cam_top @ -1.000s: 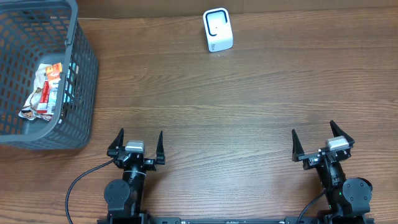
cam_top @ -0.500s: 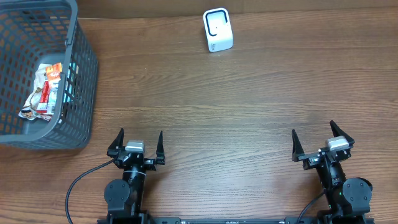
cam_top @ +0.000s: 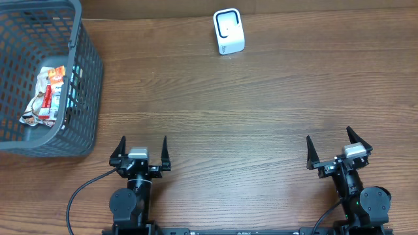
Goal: Scan the item barcode
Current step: 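Raise the left gripper and reach down into the grey basket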
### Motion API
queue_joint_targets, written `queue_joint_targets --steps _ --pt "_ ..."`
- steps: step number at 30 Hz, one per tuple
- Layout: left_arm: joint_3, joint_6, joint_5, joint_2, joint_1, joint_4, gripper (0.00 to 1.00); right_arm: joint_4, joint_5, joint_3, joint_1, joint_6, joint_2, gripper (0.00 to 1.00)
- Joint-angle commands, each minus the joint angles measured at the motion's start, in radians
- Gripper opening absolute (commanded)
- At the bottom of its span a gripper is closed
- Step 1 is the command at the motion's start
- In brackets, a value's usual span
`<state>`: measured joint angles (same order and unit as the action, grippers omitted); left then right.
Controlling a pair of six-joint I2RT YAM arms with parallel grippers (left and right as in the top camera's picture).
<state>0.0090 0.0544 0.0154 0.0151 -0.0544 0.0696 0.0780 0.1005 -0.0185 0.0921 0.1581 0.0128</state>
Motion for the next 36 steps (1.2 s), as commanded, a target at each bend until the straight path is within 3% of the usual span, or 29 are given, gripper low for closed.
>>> queue_joint_targets --steps 1,5,12,24,29,36 --pt "0.004 -0.168 -0.148 0.0 -0.005 0.008 1.0 -0.004 0.002 0.011 -0.002 0.004 -0.01 1.0" --pt "0.034 -0.301 -0.165 0.005 -0.005 0.077 1.0 -0.004 0.002 0.011 -0.002 0.004 -0.01 1.0" --pt "0.144 -0.254 -0.156 0.005 -0.005 0.216 1.0 -0.004 0.002 0.011 -0.002 0.004 -0.01 1.0" --pt "0.657 -0.233 -0.126 0.127 -0.005 0.466 1.0 -0.003 0.002 0.011 -0.002 0.004 -0.01 1.0" --pt "0.899 -0.208 -0.074 0.225 -0.005 0.45 1.0 -0.004 0.003 0.011 -0.002 0.004 -0.01 1.0" --pt "1.096 0.032 -0.078 0.35 -0.005 0.214 1.0 -0.004 0.002 0.011 -0.002 0.004 -0.01 1.0"
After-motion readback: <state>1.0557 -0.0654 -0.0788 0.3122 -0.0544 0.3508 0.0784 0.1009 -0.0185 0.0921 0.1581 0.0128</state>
